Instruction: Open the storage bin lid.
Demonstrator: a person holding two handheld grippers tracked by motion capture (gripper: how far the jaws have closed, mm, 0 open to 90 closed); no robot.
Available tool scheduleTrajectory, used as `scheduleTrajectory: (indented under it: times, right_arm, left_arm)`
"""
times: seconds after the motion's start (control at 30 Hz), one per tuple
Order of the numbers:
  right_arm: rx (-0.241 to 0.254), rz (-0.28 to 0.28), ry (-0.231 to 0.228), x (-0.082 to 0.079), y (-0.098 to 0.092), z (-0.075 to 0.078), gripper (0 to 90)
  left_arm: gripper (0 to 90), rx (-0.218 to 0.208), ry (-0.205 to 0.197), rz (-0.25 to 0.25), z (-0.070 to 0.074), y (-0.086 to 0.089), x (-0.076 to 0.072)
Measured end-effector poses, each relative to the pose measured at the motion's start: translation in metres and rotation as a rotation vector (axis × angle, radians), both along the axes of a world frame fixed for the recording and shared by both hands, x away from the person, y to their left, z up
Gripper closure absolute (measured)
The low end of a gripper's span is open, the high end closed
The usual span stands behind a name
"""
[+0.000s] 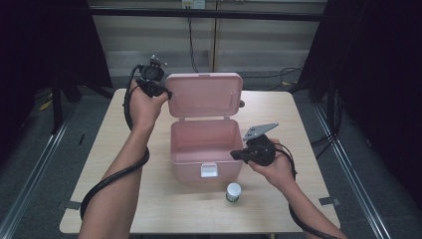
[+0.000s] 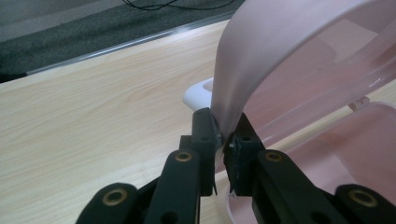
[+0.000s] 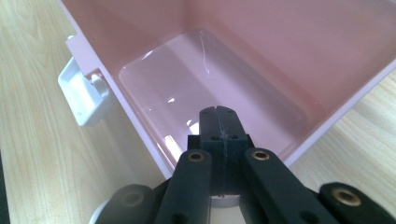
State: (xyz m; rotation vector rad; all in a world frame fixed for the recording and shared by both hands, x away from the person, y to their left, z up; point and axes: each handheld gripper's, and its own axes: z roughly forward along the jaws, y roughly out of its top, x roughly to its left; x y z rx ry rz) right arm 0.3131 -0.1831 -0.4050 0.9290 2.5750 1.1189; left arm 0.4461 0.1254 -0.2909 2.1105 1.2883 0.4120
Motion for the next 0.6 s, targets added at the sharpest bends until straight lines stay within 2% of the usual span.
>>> scheduleTrajectory:
  times: [0.23,0.33,0.6]
  right_arm:
    - [-0.003,0.002,0.001,0.0,0.0,0.0,90.0]
    - [0.012,0.0,-0.003,0.0,0.0,-0.001,90.0]
    - [0.007,-0.004,-0.004,-0.001,0.001,-0.001,90.0]
  left_arm:
    - [83.8,0.007,0.018,0.008,0.001,-0.002,0.008]
    - [84.0,0.008,0.021,0.012,0.0,-0.003,0.011]
    - [84.3,0.009,0.026,0.021,-0.001,-0.007,0.019]
